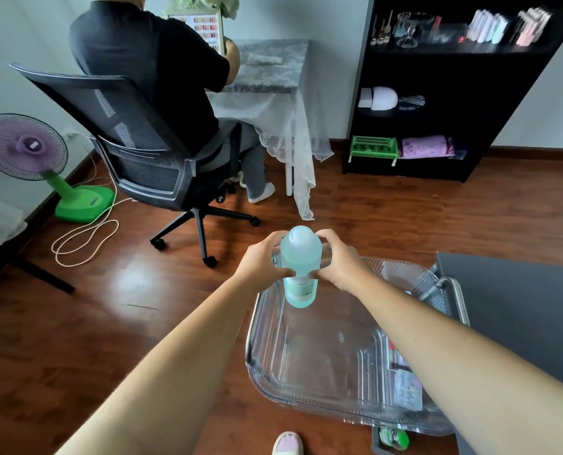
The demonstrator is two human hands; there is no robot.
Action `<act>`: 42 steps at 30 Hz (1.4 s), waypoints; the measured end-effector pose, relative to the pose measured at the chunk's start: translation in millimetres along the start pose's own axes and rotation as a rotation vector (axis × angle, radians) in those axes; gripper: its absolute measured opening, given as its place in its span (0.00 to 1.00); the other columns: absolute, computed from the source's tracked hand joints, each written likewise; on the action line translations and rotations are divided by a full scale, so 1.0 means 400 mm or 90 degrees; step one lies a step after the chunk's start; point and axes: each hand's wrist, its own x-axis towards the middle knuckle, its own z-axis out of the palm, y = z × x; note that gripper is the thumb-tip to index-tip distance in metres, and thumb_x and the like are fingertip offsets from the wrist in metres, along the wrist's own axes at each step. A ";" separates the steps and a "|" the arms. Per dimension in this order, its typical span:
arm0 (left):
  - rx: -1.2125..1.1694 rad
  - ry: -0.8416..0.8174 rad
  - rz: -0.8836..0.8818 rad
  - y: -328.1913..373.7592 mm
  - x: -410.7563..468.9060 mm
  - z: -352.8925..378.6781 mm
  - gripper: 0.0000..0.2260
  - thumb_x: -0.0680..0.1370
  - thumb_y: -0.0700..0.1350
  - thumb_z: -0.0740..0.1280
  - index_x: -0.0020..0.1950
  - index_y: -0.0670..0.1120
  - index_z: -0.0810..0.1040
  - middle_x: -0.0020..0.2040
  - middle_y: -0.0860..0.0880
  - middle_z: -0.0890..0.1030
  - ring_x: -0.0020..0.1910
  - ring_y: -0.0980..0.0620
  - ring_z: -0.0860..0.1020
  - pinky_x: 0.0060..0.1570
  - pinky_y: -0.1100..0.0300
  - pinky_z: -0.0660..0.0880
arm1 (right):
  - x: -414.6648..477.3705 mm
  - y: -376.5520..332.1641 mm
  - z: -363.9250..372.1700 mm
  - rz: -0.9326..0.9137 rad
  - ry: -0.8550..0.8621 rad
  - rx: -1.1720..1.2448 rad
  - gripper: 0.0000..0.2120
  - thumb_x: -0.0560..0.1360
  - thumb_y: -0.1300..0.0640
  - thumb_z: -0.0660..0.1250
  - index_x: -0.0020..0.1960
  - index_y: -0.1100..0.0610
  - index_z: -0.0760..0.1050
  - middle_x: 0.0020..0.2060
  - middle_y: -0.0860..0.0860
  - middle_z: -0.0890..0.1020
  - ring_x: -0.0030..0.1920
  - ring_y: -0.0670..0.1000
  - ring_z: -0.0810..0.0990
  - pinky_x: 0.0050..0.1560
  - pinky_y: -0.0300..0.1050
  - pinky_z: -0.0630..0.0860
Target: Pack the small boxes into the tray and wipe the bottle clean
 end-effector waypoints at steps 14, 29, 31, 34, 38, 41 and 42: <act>0.058 0.166 0.111 -0.005 -0.150 0.147 0.22 0.69 0.46 0.76 0.58 0.50 0.71 0.51 0.55 0.73 0.48 0.56 0.73 0.46 0.65 0.70 | -0.127 0.161 -0.040 0.072 0.042 0.040 0.34 0.64 0.60 0.79 0.65 0.49 0.68 0.62 0.52 0.75 0.58 0.51 0.76 0.56 0.48 0.75; 0.363 -0.276 -0.071 -0.202 -0.146 0.467 0.43 0.73 0.65 0.66 0.78 0.58 0.43 0.80 0.51 0.44 0.78 0.46 0.45 0.74 0.45 0.50 | -0.246 0.417 0.187 0.120 -0.204 -0.324 0.44 0.75 0.42 0.64 0.77 0.48 0.38 0.77 0.50 0.35 0.77 0.54 0.36 0.75 0.55 0.54; 0.349 -0.289 -0.104 -0.216 -0.145 0.481 0.43 0.72 0.67 0.64 0.77 0.60 0.41 0.79 0.51 0.40 0.78 0.46 0.42 0.73 0.40 0.49 | -0.238 0.433 0.209 0.113 -0.200 -0.349 0.42 0.76 0.41 0.62 0.77 0.47 0.36 0.77 0.52 0.34 0.77 0.55 0.34 0.75 0.55 0.49; 0.374 -0.322 -0.105 -0.221 -0.145 0.485 0.44 0.72 0.67 0.65 0.77 0.62 0.39 0.79 0.51 0.35 0.78 0.45 0.38 0.72 0.37 0.49 | -0.234 0.450 0.230 0.102 -0.203 -0.400 0.42 0.77 0.41 0.61 0.77 0.48 0.35 0.76 0.53 0.33 0.77 0.56 0.34 0.76 0.55 0.46; 0.385 -0.333 -0.110 -0.220 -0.145 0.485 0.45 0.72 0.64 0.67 0.76 0.62 0.37 0.78 0.51 0.33 0.77 0.45 0.36 0.72 0.36 0.48 | -0.232 0.457 0.230 0.095 -0.183 -0.418 0.44 0.75 0.43 0.64 0.77 0.49 0.36 0.77 0.54 0.34 0.77 0.58 0.35 0.76 0.55 0.46; 0.390 -0.337 -0.111 -0.208 -0.153 0.483 0.46 0.73 0.62 0.68 0.76 0.61 0.36 0.78 0.50 0.32 0.77 0.45 0.35 0.73 0.36 0.48 | -0.244 0.422 0.208 0.114 -0.215 -0.389 0.43 0.76 0.46 0.65 0.77 0.47 0.38 0.77 0.53 0.37 0.77 0.56 0.38 0.75 0.55 0.50; 0.385 -0.334 -0.111 -0.210 -0.150 0.484 0.46 0.73 0.62 0.68 0.76 0.61 0.36 0.78 0.50 0.32 0.77 0.45 0.35 0.73 0.36 0.48 | -0.240 0.406 0.188 0.127 -0.230 -0.358 0.42 0.76 0.46 0.65 0.77 0.47 0.39 0.78 0.52 0.39 0.78 0.56 0.42 0.75 0.55 0.53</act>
